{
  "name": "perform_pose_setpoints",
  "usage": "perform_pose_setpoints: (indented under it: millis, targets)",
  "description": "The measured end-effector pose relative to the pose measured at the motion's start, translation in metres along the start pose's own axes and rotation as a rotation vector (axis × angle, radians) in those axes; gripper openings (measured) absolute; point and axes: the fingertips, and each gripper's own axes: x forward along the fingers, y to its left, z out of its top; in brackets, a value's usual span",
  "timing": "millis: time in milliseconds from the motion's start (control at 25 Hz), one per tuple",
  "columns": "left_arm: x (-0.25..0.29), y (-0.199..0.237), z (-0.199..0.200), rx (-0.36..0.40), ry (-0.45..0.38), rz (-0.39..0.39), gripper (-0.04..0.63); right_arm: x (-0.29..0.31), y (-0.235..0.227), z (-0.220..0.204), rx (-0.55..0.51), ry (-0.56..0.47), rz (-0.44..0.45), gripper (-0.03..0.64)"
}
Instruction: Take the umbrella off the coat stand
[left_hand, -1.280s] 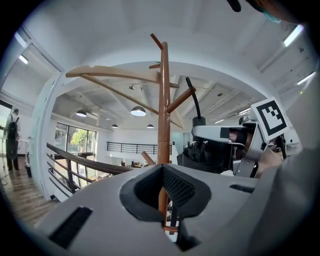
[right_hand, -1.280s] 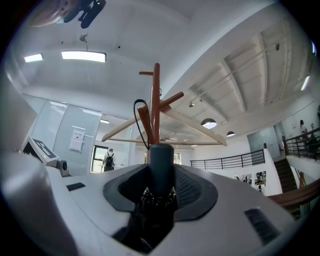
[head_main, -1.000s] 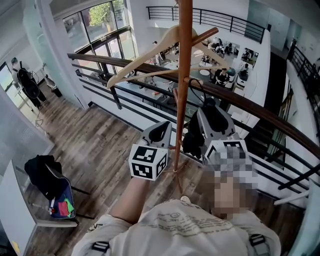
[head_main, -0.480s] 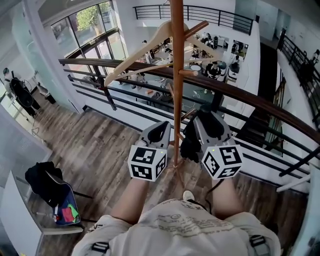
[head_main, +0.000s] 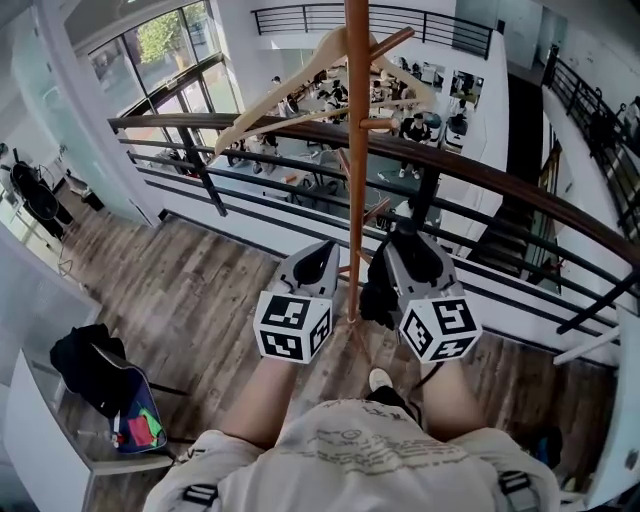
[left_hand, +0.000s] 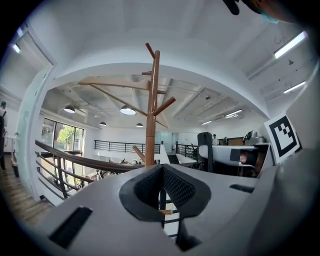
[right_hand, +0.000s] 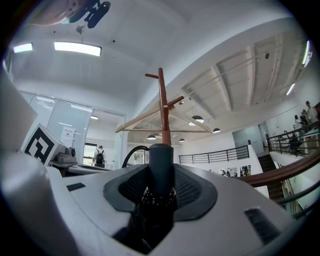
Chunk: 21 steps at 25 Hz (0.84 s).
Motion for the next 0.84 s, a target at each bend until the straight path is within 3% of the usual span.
perform_pose_setpoints:
  millis: [840]
  targets:
    - [-0.008,-0.002,0.002,-0.015,-0.019,-0.026,0.005,-0.003,0.005,0.007,-0.019,-0.004,-0.024,0.153]
